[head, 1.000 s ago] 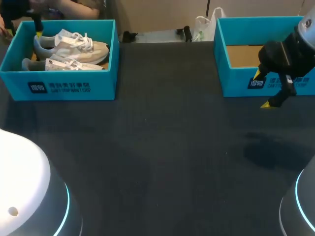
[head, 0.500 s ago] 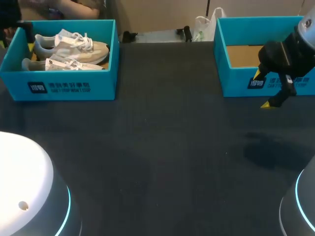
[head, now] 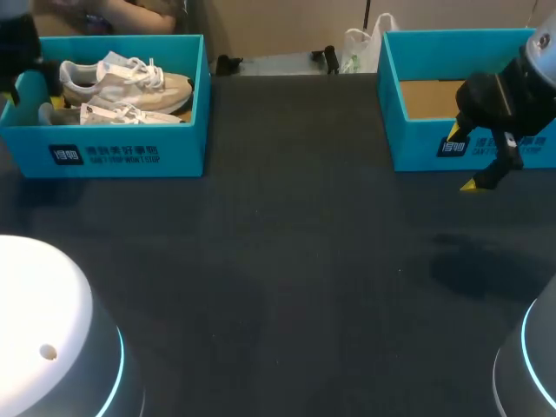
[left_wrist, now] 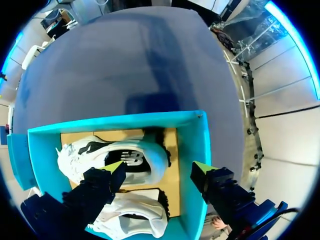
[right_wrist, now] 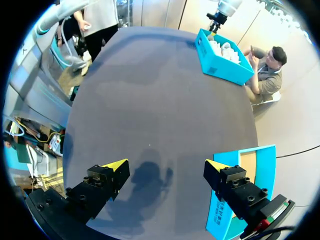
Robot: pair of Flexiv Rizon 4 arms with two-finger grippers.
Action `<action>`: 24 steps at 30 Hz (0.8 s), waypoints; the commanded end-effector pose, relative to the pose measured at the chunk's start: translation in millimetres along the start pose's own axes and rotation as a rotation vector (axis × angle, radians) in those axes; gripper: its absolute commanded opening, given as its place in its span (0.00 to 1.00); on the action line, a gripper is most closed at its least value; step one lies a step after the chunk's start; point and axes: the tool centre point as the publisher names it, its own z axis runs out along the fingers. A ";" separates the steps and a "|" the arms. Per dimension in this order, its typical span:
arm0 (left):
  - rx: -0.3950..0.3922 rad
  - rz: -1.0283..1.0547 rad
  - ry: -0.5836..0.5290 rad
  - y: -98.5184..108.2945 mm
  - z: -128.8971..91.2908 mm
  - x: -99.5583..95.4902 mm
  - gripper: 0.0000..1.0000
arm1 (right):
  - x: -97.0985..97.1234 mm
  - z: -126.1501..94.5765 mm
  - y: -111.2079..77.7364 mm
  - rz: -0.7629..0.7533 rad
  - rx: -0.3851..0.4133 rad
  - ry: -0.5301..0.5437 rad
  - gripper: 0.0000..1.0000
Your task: Take the shoe out of the shoebox, open the shoe tongue, remove and reinsert the insole, then place the shoe into the shoebox
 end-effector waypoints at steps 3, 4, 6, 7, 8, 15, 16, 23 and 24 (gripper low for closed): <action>-0.077 -0.009 0.000 3.0 14.2 -3.0 0.91 | -0.1 0.9 0.1 0.001 0.002 0.000 1.00; -0.077 -0.009 0.001 5.0 16.8 -3.8 0.91 | -0.1 0.9 0.1 0.001 0.002 0.000 1.00; -0.067 -0.009 0.009 8.8 22.4 -5.3 0.91 | -0.1 0.9 0.1 0.001 0.002 0.000 1.00; -0.069 -0.009 0.005 10.4 24.7 -5.7 0.92 | -0.1 0.9 0.1 0.001 0.002 0.000 1.00; -0.066 -0.013 0.005 13.0 27.3 -6.4 0.89 | -0.1 0.9 0.1 0.001 0.002 0.000 1.00; -0.061 -0.022 0.006 23.9 43.7 -5.7 0.85 | -0.1 0.9 0.1 0.001 0.002 0.000 1.00; -0.060 -0.024 0.012 24.8 46.1 -5.0 0.86 | -0.1 0.9 0.1 0.001 0.002 0.000 1.00; -0.052 -0.036 0.023 25.1 58.8 4.8 0.86 | -0.1 0.9 0.1 0.001 0.002 0.000 1.00; -0.047 -0.039 0.024 25.6 60.4 5.7 0.86 | -0.1 0.9 0.1 0.001 0.002 0.000 1.00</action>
